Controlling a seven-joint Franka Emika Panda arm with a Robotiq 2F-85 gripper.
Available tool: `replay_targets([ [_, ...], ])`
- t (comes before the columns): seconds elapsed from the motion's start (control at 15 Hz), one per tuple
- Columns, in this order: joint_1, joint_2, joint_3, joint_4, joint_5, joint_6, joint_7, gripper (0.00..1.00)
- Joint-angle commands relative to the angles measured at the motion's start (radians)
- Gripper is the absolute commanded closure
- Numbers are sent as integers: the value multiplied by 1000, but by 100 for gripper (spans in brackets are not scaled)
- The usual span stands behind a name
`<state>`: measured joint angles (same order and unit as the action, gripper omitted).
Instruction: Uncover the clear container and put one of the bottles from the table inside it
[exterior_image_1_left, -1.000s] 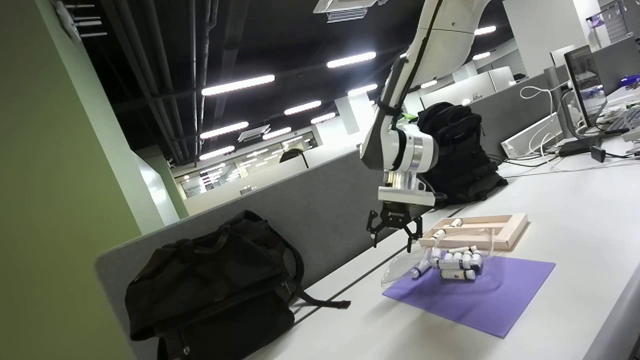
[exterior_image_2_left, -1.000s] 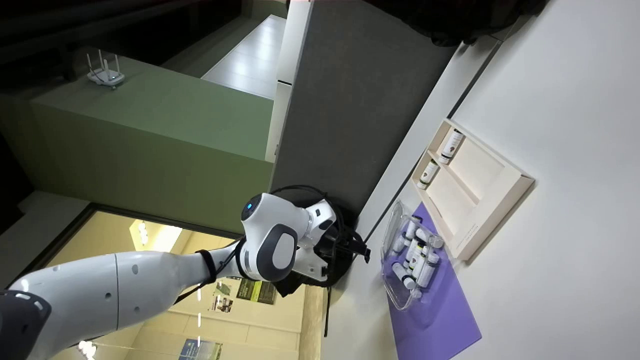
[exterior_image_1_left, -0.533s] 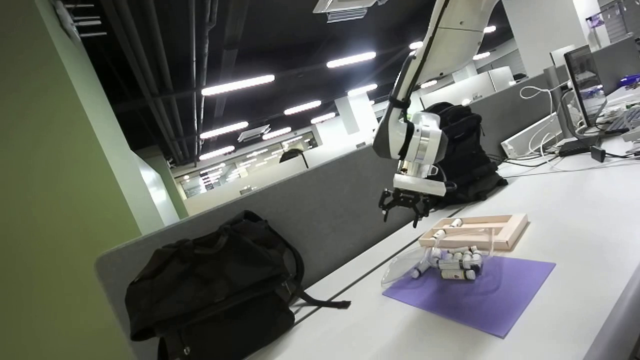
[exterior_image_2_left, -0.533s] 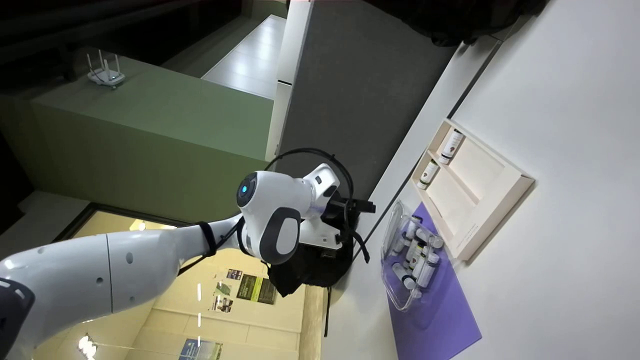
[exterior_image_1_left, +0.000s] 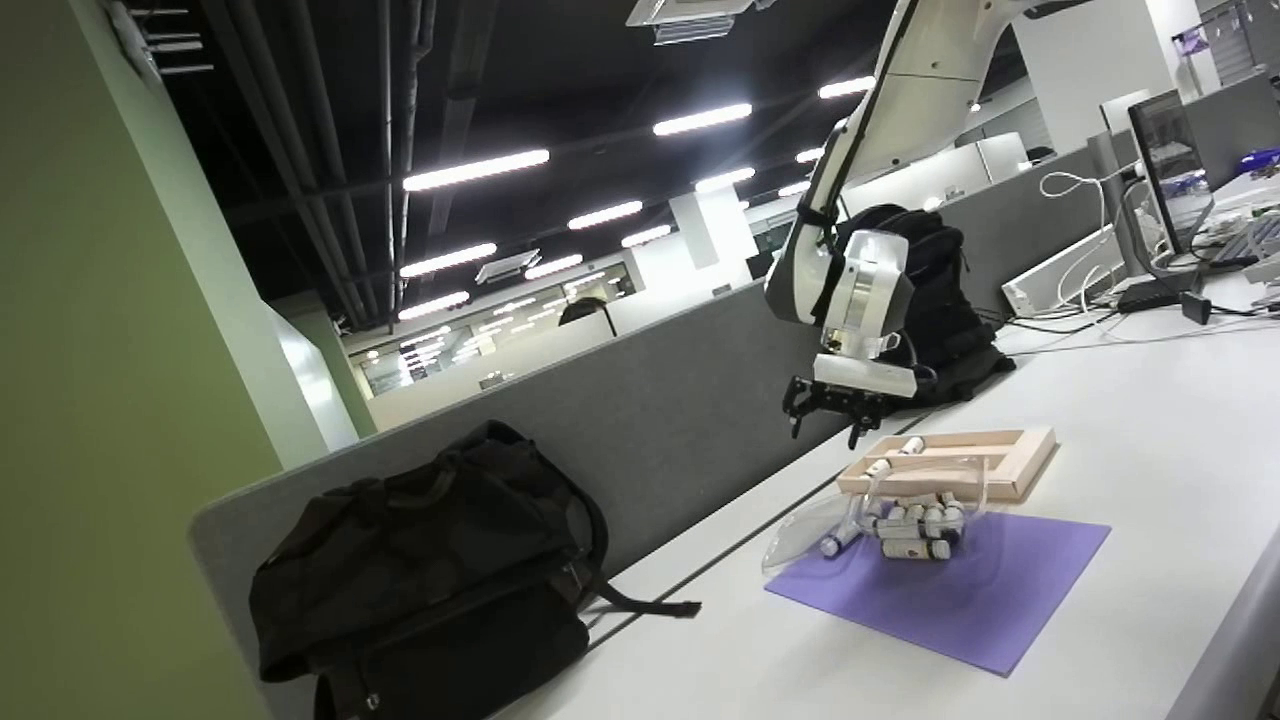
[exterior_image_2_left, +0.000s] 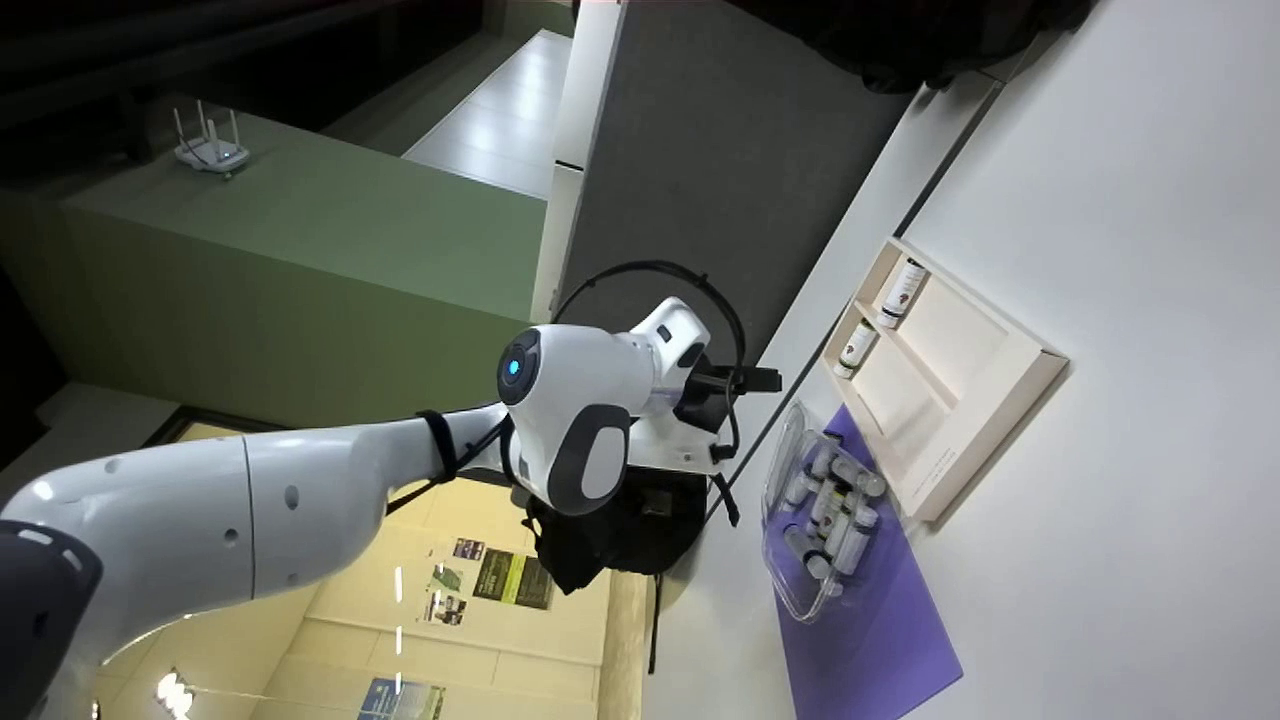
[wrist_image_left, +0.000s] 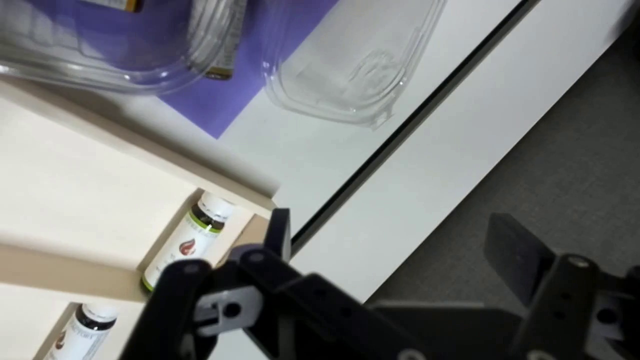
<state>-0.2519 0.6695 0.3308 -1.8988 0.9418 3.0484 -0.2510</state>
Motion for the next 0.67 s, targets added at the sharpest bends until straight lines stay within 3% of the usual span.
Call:
replay_targets([
  [0.0,4,3,-26,-32,-13,-75,33,0],
  [0.6,49,-74,-146,-162,-92,-252,86,0],
])
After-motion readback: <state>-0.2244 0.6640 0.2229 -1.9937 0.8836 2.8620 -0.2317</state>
